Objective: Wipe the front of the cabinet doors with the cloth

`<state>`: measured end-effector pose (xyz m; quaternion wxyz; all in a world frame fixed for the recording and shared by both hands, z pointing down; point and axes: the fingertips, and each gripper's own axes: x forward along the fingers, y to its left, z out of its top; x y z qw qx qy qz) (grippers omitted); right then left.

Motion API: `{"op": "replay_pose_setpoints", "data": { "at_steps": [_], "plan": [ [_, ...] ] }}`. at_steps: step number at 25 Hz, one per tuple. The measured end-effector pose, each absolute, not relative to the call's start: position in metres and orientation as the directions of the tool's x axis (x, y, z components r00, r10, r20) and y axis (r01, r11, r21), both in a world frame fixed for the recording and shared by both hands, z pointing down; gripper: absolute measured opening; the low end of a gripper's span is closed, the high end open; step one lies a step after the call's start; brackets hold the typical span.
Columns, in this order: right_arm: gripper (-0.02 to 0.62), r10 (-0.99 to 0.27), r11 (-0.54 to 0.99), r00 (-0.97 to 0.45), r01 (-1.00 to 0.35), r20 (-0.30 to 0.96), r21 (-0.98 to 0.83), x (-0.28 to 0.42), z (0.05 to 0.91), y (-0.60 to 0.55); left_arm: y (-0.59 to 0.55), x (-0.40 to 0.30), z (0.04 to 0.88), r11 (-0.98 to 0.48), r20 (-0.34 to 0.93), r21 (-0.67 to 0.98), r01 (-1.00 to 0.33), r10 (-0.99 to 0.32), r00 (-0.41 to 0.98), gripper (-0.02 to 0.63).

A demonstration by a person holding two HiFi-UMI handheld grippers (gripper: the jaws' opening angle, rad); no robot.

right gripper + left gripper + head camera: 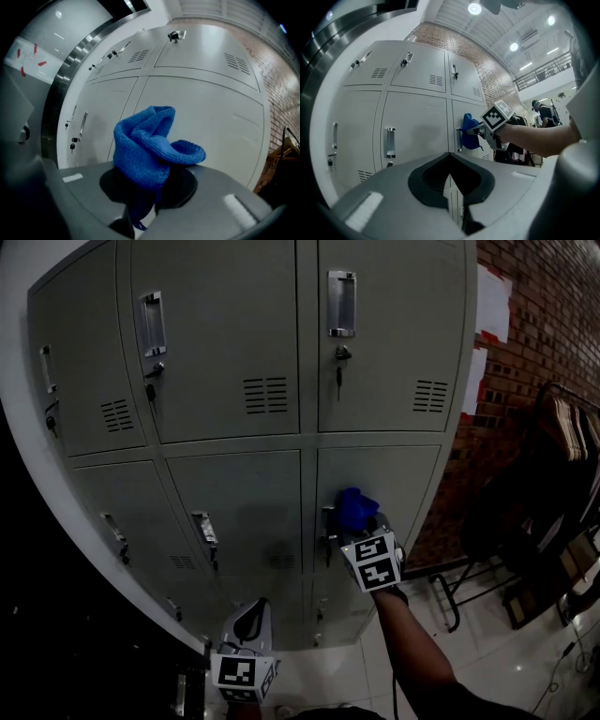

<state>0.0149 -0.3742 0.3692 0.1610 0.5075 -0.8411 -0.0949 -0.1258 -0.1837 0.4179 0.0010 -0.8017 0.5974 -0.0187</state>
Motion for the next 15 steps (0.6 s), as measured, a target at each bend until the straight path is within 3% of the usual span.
{"op": "replay_pose_setpoints", "data": {
  "at_steps": [8,15],
  "plan": [
    [0.086,-0.879,0.477,-0.449,-0.821,0.161,0.312,0.014,0.369,-0.367,-0.185,-0.133,0.415,-0.281,0.016,-0.027,-0.959,-0.960,0.281,0.011],
    [0.086,-0.935,0.344,-0.286,-0.873,0.210,0.347,0.110,0.387,-0.371,-0.189,-0.128,0.416,-0.295,0.024,-0.025,-0.955,-0.955,0.295,0.011]
  ]
}}
